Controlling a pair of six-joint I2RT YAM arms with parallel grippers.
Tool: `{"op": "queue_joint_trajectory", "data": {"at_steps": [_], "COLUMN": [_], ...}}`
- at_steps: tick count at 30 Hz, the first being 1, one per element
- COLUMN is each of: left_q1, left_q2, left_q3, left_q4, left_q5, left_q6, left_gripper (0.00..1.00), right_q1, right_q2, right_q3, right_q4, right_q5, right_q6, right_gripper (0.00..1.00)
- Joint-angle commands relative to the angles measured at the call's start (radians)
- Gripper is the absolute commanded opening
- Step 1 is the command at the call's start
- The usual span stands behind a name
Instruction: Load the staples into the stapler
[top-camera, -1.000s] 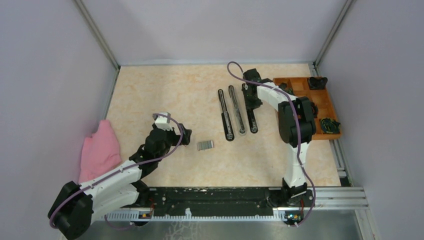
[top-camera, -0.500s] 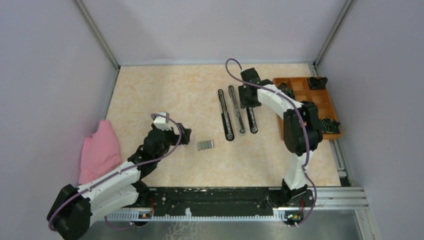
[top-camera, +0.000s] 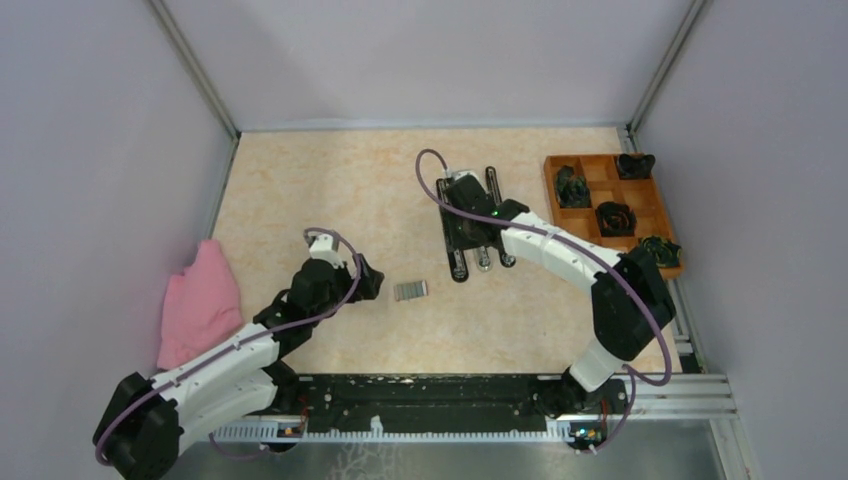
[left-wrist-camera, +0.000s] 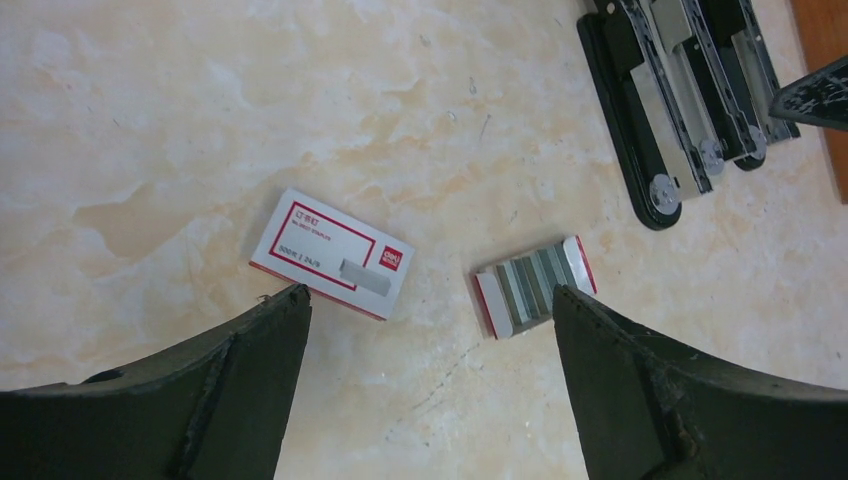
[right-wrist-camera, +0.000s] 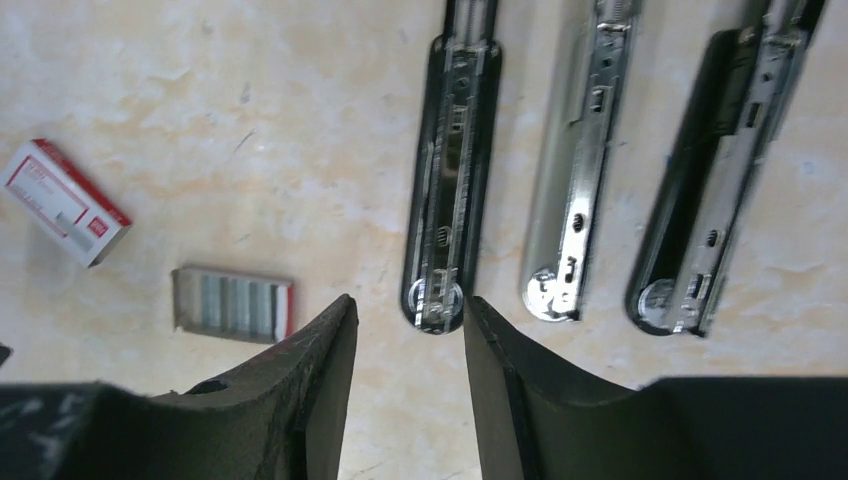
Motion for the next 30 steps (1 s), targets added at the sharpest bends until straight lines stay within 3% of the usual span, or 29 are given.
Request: {"op": "queue_joint_trajectory", "data": {"at_steps": [1,11,30], "left_q1": [0.006,0.006,0.016], "left_q2": [-0.037,0.052,0.397], "left_q3": [0.021,0.013,0.103], "left_q4": [-0.093,-0.050,0.139], "left_q5": [0.112,0.287,0.368], "left_q6": [-0.064,-0.155,-0.242], "left_gripper": [0.94,0.84,0.63], "right_q1": [0.089,0.193,0.206], "right_q2": [-0.061,-0.029,0.068], "right_q3": [-0.044,-0.138,-0.181], "right_q4": [0.108,0.284,0.383], "right_q5": [-0.019,-0.088,-0.170], "right_q6": [0.082,0.157,0.139], "right_gripper": [0.42,0.36,0.32]}}
